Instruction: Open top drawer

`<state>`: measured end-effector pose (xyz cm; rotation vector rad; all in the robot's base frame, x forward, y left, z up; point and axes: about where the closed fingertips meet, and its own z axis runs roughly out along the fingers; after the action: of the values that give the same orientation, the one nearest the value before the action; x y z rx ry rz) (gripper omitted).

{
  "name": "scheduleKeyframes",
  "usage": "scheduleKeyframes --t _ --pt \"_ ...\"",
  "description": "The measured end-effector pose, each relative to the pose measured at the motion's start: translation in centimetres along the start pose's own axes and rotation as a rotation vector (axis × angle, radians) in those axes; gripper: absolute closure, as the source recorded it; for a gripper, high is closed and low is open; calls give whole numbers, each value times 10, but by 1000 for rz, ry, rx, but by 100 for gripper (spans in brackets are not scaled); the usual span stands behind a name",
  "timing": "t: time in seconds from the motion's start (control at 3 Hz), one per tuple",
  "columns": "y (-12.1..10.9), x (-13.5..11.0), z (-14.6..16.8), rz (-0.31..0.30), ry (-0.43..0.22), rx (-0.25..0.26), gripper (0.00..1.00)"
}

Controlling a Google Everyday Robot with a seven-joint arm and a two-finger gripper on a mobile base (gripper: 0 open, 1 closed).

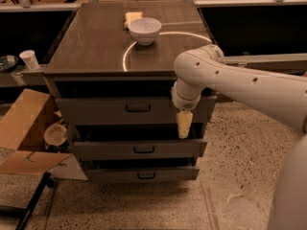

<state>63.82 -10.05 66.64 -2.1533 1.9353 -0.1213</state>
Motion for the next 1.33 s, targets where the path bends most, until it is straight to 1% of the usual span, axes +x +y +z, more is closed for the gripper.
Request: scheduleKeyframes --t 0.33,0.67,1.0,1.33 --pt "-13 3 16 19 -10 -21 0" --pt "-17 1 26 26 -21 -66 17" --pt "-13 -6 18 23 -21 -103 40" --pt "-4 -10 4 20 -19 -123 63"
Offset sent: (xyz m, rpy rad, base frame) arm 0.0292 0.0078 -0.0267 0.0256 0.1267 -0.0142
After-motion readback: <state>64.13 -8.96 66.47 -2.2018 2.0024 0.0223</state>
